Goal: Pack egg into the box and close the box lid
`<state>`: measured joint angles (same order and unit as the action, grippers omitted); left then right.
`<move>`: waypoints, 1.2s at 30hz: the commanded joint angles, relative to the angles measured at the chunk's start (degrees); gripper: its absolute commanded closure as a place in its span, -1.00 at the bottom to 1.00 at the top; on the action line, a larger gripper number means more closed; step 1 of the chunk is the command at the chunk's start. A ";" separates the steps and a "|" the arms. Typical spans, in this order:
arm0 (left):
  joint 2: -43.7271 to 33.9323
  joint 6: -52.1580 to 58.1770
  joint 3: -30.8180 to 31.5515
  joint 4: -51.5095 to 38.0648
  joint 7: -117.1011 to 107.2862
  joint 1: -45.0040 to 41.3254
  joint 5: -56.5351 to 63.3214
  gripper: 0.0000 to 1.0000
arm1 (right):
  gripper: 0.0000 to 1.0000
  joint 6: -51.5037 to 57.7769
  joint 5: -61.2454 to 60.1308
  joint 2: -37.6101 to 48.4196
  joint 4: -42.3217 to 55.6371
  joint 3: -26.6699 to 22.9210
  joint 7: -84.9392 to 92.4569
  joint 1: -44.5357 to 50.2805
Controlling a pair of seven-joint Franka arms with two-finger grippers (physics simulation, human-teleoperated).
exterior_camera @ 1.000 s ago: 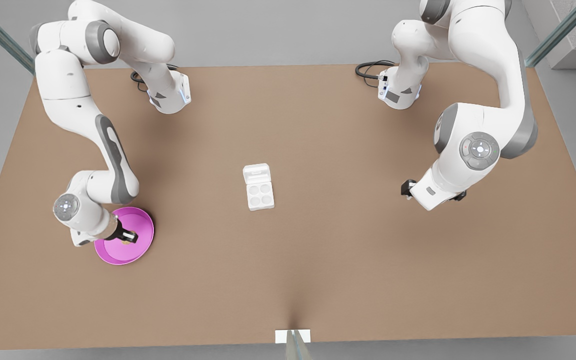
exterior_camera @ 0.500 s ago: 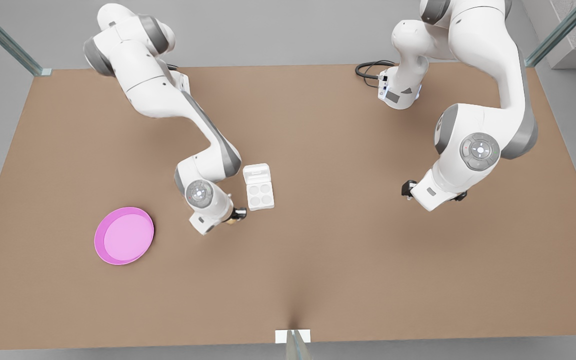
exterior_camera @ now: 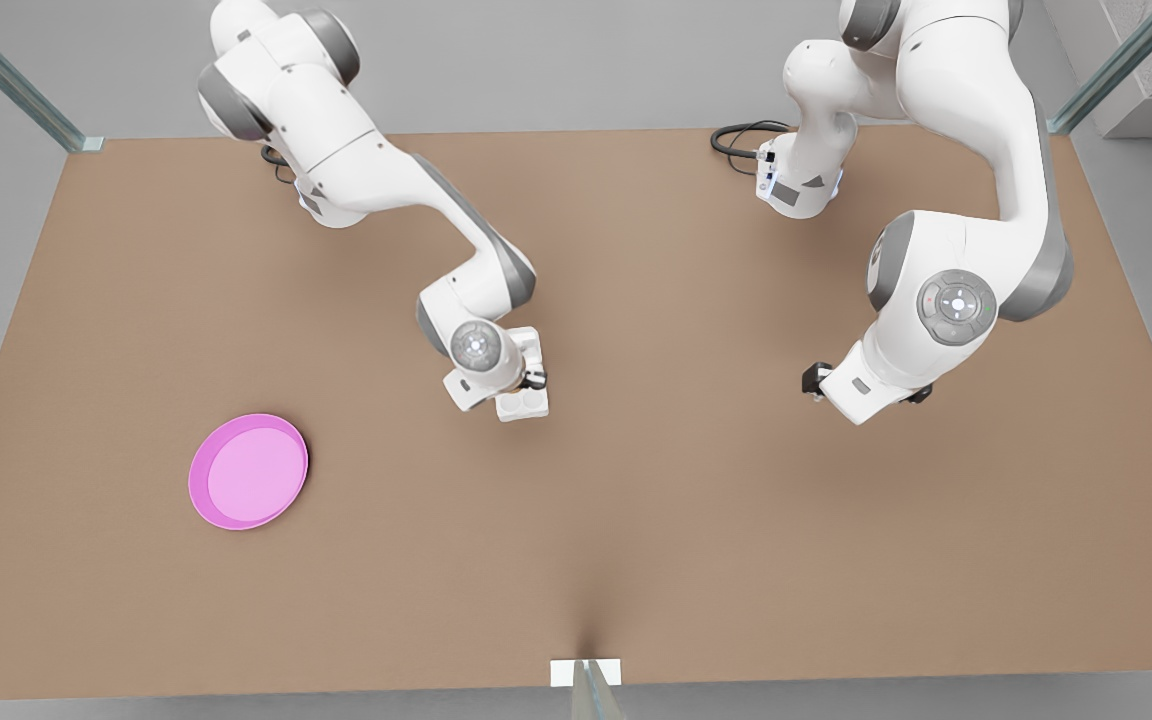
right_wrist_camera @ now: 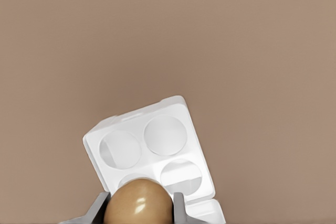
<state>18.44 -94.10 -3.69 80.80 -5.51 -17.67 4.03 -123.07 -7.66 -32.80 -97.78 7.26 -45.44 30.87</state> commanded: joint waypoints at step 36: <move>17.07 -29.91 29.35 12.19 -94.60 -19.95 19.18 -1.00 | -1.00 33.42 8.72 18.30 22.63 -5.50 51.60 -41.50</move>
<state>35.32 -118.48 25.73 92.99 -65.08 -37.63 21.04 -89.96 0.96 -14.45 -75.18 1.75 -13.55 -10.68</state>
